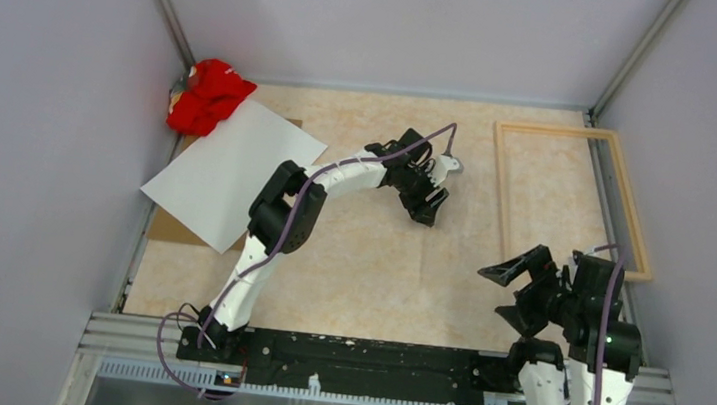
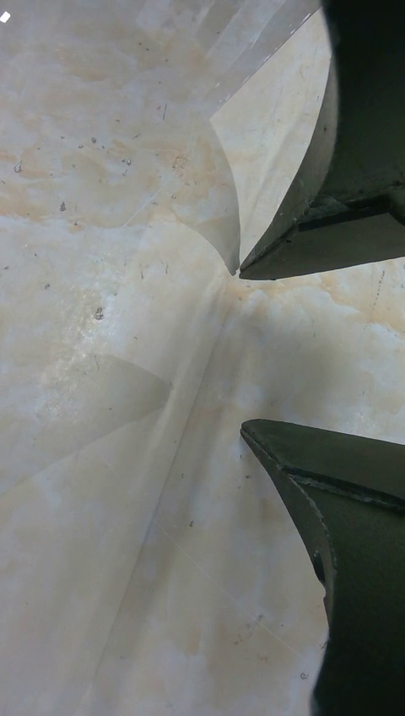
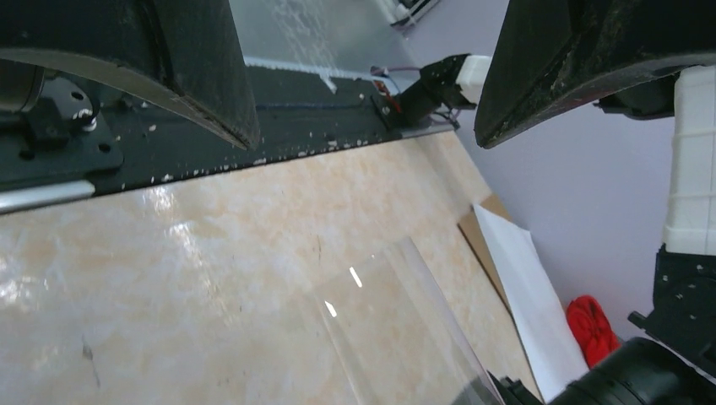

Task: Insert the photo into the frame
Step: Pick up the photo frame item at the center of the board.

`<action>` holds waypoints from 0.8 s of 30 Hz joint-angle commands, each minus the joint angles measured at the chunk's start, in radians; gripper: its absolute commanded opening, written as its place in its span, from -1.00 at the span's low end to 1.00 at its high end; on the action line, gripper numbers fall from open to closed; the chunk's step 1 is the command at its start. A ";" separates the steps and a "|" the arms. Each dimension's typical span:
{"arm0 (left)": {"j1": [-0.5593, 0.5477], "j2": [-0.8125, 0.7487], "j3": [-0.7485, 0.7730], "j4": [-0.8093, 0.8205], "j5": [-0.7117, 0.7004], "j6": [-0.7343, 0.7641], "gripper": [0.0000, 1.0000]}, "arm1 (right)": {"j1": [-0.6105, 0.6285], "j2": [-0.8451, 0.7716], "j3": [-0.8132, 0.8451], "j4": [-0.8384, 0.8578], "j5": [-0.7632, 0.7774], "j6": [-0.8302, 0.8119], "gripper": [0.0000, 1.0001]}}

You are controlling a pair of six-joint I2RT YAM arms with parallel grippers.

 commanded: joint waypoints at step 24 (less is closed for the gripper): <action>-0.022 0.090 -0.053 -0.130 -0.037 -0.006 0.38 | -0.013 -0.253 -0.271 0.389 0.135 0.537 0.80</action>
